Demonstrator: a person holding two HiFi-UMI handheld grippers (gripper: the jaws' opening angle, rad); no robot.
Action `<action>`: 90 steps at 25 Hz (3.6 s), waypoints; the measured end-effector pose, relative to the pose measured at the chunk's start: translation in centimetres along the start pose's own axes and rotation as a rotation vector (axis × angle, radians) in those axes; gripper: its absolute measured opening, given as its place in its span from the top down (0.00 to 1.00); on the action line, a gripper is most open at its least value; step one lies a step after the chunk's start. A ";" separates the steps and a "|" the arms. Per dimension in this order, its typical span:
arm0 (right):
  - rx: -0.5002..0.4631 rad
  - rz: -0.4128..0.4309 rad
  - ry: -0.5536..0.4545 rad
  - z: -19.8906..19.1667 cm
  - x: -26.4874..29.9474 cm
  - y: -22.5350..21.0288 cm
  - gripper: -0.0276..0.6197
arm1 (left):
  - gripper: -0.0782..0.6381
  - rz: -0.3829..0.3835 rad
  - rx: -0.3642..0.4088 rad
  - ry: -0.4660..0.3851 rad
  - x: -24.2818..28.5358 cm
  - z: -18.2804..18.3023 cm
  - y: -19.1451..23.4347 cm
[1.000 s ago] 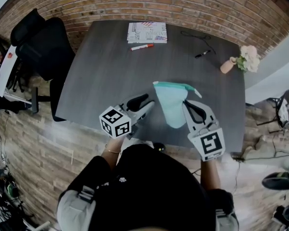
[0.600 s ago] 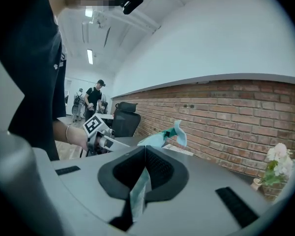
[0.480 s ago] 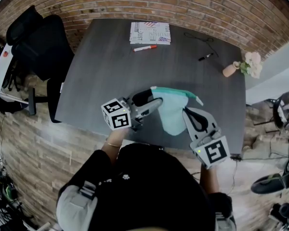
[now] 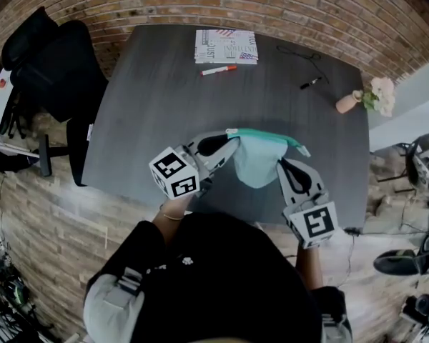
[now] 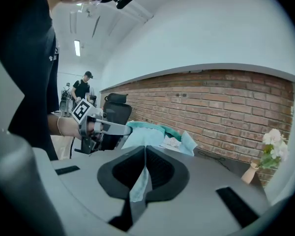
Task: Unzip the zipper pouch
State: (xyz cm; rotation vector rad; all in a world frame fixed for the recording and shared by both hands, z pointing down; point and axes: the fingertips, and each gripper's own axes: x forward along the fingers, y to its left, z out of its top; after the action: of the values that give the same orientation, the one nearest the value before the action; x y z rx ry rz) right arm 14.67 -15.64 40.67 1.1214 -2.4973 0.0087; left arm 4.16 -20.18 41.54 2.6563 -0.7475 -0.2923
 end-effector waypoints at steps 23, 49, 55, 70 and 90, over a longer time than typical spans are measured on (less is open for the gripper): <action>-0.030 0.059 0.008 3.8 9.2 3.7 0.86 | 0.87 0.152 0.635 0.318 1.0 -2.4 2.3; 0.051 0.038 0.062 1.2 8.1 3.7 0.92 | 0.87 0.167 1.096 0.534 1.2 -5.3 0.9; 0.087 0.030 0.068 0.6 8.3 3.7 0.92 | 0.87 0.167 1.202 0.555 1.4 -5.4 0.5; 0.076 -0.004 0.064 0.5 8.3 2.9 0.96 | 0.87 0.153 1.186 0.544 1.3 -5.2 0.6; 0.077 -0.055 0.067 -0.4 7.0 1.7 0.96 | 0.88 0.124 1.125 0.523 1.4 -5.4 -0.7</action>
State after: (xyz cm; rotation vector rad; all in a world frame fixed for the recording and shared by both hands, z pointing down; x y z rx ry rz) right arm 9.41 -19.43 43.85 1.2004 -2.4246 0.1255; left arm 7.24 -18.87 46.06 3.3528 -1.0779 1.1428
